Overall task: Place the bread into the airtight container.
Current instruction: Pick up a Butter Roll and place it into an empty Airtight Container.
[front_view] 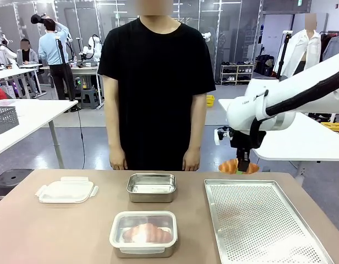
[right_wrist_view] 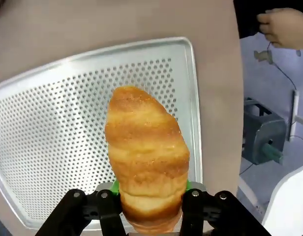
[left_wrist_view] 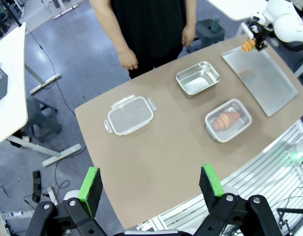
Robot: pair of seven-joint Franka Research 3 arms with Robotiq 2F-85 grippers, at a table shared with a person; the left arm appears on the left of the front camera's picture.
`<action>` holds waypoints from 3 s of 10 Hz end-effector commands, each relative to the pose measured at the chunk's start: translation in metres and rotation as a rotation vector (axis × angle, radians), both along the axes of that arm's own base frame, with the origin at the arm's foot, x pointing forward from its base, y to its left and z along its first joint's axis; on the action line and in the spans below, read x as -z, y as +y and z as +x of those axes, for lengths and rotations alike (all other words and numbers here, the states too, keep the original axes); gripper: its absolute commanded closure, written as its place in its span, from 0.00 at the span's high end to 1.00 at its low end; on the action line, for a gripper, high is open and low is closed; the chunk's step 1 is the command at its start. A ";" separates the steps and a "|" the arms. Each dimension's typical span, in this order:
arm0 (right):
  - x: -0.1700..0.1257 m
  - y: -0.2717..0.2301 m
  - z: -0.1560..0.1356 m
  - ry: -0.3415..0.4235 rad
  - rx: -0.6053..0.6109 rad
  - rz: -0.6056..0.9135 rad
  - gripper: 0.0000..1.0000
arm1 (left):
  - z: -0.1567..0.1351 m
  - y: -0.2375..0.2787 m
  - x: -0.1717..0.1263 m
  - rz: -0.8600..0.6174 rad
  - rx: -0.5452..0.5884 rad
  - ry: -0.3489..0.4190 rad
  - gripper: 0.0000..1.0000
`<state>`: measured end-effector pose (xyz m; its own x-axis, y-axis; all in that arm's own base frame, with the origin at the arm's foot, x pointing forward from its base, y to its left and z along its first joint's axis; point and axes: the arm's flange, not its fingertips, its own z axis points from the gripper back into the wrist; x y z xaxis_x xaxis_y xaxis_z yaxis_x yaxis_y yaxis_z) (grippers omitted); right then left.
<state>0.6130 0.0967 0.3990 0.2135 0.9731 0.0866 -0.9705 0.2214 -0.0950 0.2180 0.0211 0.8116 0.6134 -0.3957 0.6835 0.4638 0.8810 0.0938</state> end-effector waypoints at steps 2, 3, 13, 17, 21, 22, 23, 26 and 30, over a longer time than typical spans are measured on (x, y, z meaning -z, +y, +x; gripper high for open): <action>-0.006 0.053 0.001 0.017 0.060 -0.019 0.41 | 0.000 -0.001 -0.001 0.001 -0.001 -0.001 1.00; -0.013 0.084 0.000 0.006 0.060 0.007 0.41 | 0.000 -0.001 -0.001 0.001 -0.001 -0.001 1.00; 0.001 0.299 0.002 0.043 0.005 -0.054 0.41 | 0.000 -0.001 -0.001 0.001 -0.001 -0.001 1.00; 0.024 0.333 0.017 0.067 0.009 -0.026 0.41 | 0.000 -0.001 -0.001 0.001 -0.001 -0.001 1.00; 0.041 0.328 0.022 0.124 0.004 -0.005 0.79 | 0.000 -0.001 -0.001 0.001 -0.001 -0.001 1.00; 0.043 0.326 0.021 0.126 0.007 -0.004 1.00 | 0.000 -0.001 -0.001 0.001 -0.001 -0.001 1.00; 0.042 0.325 0.021 0.126 0.007 0.000 1.00 | 0.000 -0.001 -0.001 0.001 -0.001 -0.001 1.00; 0.038 0.323 0.020 0.120 0.001 0.016 1.00 | 0.000 -0.001 -0.001 0.001 -0.001 -0.001 1.00; 0.041 0.321 0.020 0.103 -0.003 0.003 1.00 | 0.000 -0.001 -0.001 0.001 -0.001 -0.001 1.00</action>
